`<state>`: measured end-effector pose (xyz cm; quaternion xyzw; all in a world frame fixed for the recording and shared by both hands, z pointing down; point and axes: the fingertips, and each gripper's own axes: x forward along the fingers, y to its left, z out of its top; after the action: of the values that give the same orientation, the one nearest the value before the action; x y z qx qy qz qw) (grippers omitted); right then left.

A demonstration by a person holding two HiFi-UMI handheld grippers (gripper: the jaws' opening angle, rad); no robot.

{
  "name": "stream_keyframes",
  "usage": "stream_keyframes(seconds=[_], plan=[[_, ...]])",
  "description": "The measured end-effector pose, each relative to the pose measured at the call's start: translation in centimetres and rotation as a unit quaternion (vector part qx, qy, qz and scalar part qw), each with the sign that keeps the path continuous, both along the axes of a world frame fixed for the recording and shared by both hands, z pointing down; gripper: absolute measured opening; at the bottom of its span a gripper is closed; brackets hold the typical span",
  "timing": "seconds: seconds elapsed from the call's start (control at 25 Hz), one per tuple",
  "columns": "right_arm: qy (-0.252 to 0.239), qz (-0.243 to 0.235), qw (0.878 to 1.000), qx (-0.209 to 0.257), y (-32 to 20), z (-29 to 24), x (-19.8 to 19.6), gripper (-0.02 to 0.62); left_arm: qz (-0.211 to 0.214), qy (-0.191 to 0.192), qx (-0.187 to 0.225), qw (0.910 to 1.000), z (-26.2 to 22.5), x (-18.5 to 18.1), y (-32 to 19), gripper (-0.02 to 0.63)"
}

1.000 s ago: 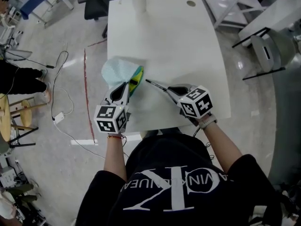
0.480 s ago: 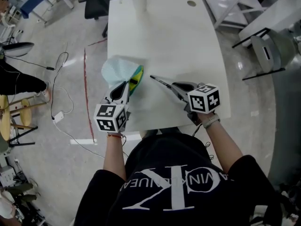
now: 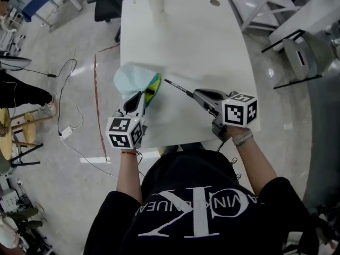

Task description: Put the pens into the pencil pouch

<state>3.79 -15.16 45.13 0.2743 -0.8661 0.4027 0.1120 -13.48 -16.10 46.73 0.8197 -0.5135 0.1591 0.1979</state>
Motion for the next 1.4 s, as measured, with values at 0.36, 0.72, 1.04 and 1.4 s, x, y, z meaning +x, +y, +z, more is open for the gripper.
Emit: stream_keyframes(seconds=[0.36, 0.72, 1.04, 1.4], plan=[[-0.019, -0.033, 0.999, -0.008, 1.1, -0.7, -2.5, 0.023, 0.013, 0.012, 0.008, 0.9998, -0.9, 0.9, 0.0, 0.012], [-0.010, -0.032, 0.999, -0.013, 0.7, 0.3, -3.4, 0.023, 0.044, 0.018, 0.014, 0.9988, -1.8, 2.1, 1.0, 0.012], [-0.022, -0.027, 0.999, -0.017, -0.2, 0.5, -5.8, 0.023, 0.051, 0.023, 0.013, 0.9983, -2.1, 2.5, 1.5, 0.012], [-0.026, -0.017, 1.000, -0.001, -1.3, 0.7, -7.4, 0.009, 0.051, 0.024, 0.012, 0.9983, -2.1, 2.7, 1.9, 0.012]])
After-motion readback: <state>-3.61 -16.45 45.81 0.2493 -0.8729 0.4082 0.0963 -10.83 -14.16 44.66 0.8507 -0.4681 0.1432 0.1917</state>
